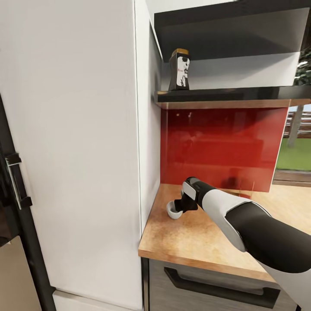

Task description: Set up a coffee station on the kitchen countertop: keep the coffee maker on the countertop, move the bottle of coffee from the kitchen shelf to the counter next to the coffee maker, place a paper coffee filter on top of the coffee maker, put the saucer next to the coffee maker with the coffee cup on the saucer, and place the electric kettle next to the coffee maker.

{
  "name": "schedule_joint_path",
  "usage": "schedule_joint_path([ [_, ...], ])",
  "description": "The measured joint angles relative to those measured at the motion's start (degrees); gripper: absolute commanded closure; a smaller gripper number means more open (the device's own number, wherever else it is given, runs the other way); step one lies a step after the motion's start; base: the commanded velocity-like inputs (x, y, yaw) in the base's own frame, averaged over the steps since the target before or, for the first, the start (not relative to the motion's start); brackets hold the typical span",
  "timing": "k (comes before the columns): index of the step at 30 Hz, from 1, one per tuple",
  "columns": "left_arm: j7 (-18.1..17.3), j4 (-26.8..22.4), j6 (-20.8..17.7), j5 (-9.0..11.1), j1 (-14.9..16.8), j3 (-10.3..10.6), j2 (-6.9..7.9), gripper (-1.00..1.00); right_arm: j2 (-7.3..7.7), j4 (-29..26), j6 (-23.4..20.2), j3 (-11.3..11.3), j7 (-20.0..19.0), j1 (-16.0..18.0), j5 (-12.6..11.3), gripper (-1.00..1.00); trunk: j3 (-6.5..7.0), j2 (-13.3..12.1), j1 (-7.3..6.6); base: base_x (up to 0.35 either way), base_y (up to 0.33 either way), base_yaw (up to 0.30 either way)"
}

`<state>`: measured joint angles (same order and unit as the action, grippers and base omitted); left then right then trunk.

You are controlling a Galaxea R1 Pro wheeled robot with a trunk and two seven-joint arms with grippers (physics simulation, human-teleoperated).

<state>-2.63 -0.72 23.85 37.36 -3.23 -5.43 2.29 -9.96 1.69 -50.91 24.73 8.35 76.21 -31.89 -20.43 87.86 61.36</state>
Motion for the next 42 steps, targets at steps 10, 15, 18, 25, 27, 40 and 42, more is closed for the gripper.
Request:
schedule_joint_path([
  [10,0.0,0.0,0.0,-0.04,0.0,0.0,0.0,-1.0,0.0,-0.01,0.04,0.02,0.0,0.0,0.02,1.0,0.94,0.0,0.0,0.0,0.0,0.0],
  [15,0.0,0.0,0.0,-0.06,0.0,0.03,0.02,-1.0,0.0,-0.02,0.04,0.05,0.0,0.0,0.06,1.0,1.42,0.0,0.0,0.0,0.0,0.0],
  [18,0.0,0.0,0.0,-0.06,0.0,0.06,0.06,-1.0,0.0,-0.02,0.06,0.03,0.0,0.0,0.08,1.0,1.7,0.0,0.0,0.0,0.0,0.0],
  [25,0.0,0.0,0.0,-0.06,0.0,0.08,0.14,-1.0,0.0,-0.02,0.12,0.02,0.0,0.0,0.21,1.0,2.37,0.0,0.0,0.0,0.0,0.0],
  [27,0.0,0.0,0.0,-0.05,0.0,0.08,0.18,-1.0,0.0,-0.02,0.13,0.01,0.0,0.0,0.38,1.0,2.56,0.0,0.0,0.0,0.0,0.0],
  [40,0.0,0.0,0.0,0.0,0.0,0.07,0.34,-1.0,0.0,0.0,0.63,0.05,0.03,0.0,0.53,1.0,3.79,0.0,0.0,0.0,0.0,0.0],
  [42,0.0,0.0,0.0,0.0,0.0,0.08,0.39,-1.0,0.0,-0.01,0.82,0.04,0.04,0.0,0.52,1.0,3.98,0.0,0.0,0.0,0.0,0.0],
])
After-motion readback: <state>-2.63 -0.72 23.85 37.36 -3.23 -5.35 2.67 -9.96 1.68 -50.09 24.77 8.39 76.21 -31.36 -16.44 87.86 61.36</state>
